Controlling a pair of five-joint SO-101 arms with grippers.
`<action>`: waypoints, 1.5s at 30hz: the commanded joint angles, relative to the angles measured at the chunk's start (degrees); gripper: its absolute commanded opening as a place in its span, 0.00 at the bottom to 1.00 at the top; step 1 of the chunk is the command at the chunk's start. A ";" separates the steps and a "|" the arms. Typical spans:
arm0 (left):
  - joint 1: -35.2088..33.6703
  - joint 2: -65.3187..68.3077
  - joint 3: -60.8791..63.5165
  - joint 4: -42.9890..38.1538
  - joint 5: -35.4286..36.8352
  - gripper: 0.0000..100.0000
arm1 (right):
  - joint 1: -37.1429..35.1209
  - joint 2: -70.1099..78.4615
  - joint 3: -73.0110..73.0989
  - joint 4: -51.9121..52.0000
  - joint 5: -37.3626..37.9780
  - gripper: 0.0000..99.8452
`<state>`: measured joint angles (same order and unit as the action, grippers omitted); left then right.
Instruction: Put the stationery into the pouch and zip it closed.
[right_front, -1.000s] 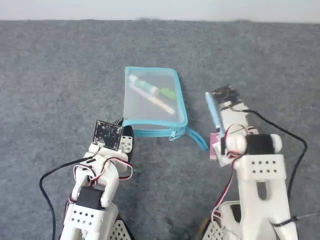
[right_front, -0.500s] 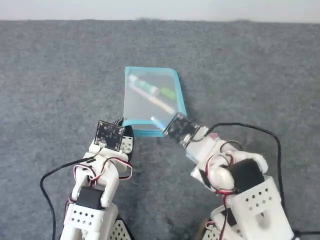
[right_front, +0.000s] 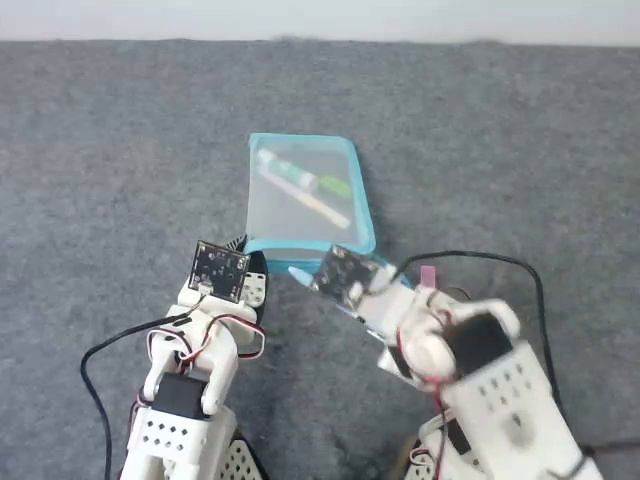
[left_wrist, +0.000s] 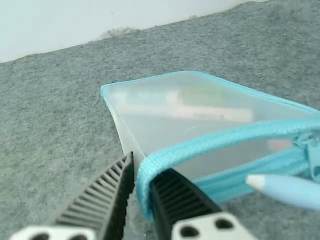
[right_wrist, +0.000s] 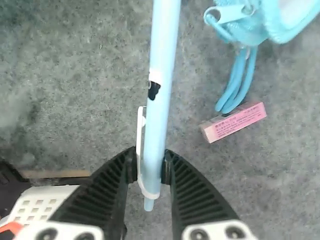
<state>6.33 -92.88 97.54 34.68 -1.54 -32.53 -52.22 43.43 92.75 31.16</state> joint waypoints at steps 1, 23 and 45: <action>-0.44 -1.05 -0.57 0.26 -0.53 0.01 | -0.48 10.15 -8.97 0.04 -3.08 0.01; -0.44 -1.05 -0.57 0.09 -0.53 0.01 | -1.27 55.96 -56.88 5.76 -16.62 0.01; -0.35 -1.05 -0.57 0.09 -0.62 0.01 | -5.67 70.55 -72.35 5.41 -16.09 0.19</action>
<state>5.80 -92.88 97.54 34.68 -1.36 -37.45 19.78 -24.70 98.37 15.52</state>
